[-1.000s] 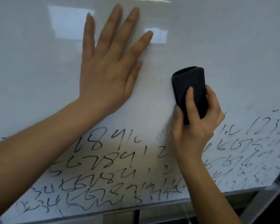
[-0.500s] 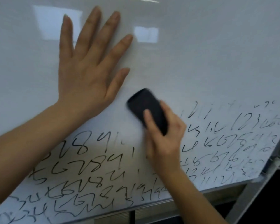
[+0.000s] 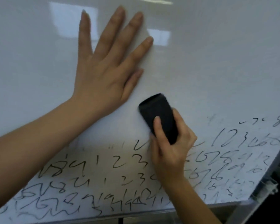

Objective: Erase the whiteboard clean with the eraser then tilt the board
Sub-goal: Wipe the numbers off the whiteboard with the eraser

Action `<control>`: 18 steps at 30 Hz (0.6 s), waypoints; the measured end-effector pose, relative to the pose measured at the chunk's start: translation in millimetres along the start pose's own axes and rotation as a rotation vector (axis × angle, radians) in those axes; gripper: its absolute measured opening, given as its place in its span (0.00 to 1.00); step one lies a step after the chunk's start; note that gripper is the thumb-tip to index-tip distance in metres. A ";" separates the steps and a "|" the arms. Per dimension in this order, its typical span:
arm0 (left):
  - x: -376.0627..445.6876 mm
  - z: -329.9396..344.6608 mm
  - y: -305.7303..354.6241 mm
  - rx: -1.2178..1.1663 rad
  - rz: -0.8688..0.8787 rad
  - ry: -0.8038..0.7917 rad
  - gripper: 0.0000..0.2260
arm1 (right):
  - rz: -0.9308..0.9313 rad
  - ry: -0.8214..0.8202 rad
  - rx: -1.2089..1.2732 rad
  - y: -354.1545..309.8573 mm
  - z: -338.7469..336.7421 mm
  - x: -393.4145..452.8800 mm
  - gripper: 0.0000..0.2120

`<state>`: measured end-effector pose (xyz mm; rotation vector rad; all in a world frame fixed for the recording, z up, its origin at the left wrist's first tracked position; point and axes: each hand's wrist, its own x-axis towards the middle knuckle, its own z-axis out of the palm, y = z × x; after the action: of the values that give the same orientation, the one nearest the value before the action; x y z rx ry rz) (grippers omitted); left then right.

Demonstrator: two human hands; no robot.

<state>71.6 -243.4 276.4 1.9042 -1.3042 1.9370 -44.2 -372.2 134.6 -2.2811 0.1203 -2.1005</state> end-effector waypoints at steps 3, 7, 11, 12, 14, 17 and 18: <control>25.6 4.5 30.3 -0.019 0.011 0.006 0.21 | -0.065 -0.080 0.020 5.1 -0.3 -19.1 0.26; 52.6 10.1 69.4 0.002 0.031 -0.001 0.21 | -0.175 -0.078 0.060 25.0 -12.3 -25.5 0.25; 56.2 14.4 75.8 0.043 0.038 0.000 0.21 | -0.161 -0.095 0.043 59.4 -33.1 -7.6 0.24; 54.9 15.2 74.0 0.048 0.038 0.002 0.22 | -0.123 -0.082 0.027 71.9 -39.5 0.8 0.24; 52.8 16.4 70.2 0.072 0.038 0.007 0.22 | -0.064 -0.042 0.009 98.1 -52.9 18.5 0.23; 50.8 16.7 67.5 0.123 0.043 0.014 0.22 | 0.002 0.033 0.015 125.8 -66.6 38.6 0.20; 50.6 17.1 66.6 0.137 0.046 0.019 0.22 | 0.010 0.058 0.016 129.3 -67.8 41.3 0.18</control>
<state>32.8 -318.9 285.8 1.9265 -1.2510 2.1131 -112.4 -502.8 170.9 -2.2065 0.1161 -2.1557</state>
